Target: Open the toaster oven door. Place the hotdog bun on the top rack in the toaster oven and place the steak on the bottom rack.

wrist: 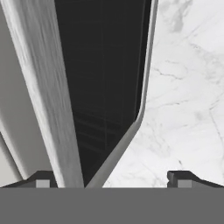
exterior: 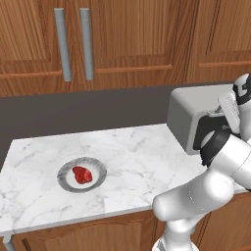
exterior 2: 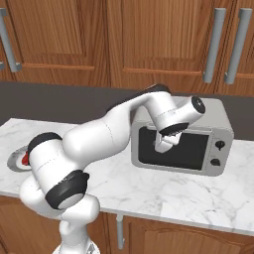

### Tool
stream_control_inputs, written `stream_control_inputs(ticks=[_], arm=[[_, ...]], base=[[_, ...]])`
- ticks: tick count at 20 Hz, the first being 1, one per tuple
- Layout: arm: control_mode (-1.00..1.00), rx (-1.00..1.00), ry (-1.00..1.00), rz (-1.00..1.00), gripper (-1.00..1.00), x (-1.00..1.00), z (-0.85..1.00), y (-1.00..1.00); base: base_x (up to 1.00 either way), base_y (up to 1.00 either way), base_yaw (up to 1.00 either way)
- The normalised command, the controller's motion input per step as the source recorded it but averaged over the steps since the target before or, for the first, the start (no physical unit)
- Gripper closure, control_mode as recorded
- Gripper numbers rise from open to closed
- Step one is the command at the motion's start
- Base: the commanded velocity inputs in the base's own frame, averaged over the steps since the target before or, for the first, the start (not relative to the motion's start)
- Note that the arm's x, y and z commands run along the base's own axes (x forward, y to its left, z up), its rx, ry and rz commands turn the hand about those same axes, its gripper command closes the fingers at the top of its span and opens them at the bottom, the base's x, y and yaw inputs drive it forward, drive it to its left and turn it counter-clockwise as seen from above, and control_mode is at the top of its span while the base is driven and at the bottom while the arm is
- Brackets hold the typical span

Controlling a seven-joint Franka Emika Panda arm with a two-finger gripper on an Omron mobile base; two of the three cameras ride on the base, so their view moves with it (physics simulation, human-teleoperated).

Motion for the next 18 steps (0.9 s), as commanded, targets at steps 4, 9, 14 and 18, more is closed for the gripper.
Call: stream_control_inputs(ticks=[4,9,14,18], arm=[[-1.0,0.01,0.1,0.0,-1.0,-0.14,-0.47,0.0],[-1.0,0.06,0.06,0.0,-1.0,-0.08,-0.33,0.0],[-1.0,0.09,0.01,-0.02,-1.0,-0.19,-0.33,0.0],[-1.0,0.06,0.0,-0.03,-1.0,-0.29,-0.32,0.0]], base=[[0.0,0.0,0.0],[0.0,0.0,0.0],[0.0,0.0,0.0],[0.0,0.0,0.0]])
